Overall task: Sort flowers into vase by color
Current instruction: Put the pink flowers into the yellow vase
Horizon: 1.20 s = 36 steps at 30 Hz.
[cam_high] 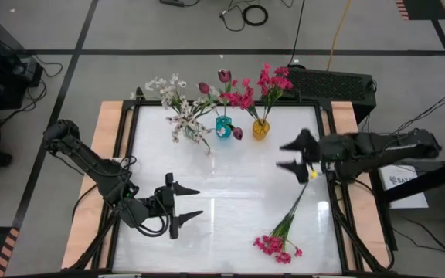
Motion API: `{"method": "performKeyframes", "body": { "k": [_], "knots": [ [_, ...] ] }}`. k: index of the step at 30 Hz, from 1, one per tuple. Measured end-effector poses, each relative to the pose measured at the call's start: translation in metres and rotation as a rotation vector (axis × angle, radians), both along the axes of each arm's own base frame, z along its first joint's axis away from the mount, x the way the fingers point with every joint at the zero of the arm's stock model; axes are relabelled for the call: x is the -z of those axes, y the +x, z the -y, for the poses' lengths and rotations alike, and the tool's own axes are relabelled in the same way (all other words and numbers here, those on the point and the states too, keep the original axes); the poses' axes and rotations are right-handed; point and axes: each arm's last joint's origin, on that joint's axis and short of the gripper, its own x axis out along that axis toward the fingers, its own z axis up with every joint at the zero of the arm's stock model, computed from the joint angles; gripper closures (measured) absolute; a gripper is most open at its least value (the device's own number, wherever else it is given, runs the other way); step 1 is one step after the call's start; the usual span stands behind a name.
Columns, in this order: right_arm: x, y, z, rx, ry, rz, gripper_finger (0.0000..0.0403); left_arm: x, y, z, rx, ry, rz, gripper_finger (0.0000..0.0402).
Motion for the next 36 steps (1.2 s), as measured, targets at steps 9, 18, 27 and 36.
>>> {"method": "performKeyframes", "body": {
  "k": [9,18,27,36],
  "knots": [
    [0.02,0.003,-0.073,-0.408,-0.027,-0.144,0.0104,0.0,0.0,0.0,0.001,0.0,0.0,0.0114],
    [0.067,0.0,-0.121,-0.537,-0.101,-0.502,0.0143,0.003,0.004,0.001,-0.007,0.004,-0.003,0.0114],
    [0.112,0.01,-0.149,-0.617,-0.259,-0.722,0.0163,0.003,0.005,-0.001,-0.012,0.005,-0.004,0.0114],
    [0.141,0.018,-0.158,-0.678,-0.342,-0.848,0.0184,0.004,0.005,-0.001,-0.012,0.007,-0.007,0.0114]
  ]
}}
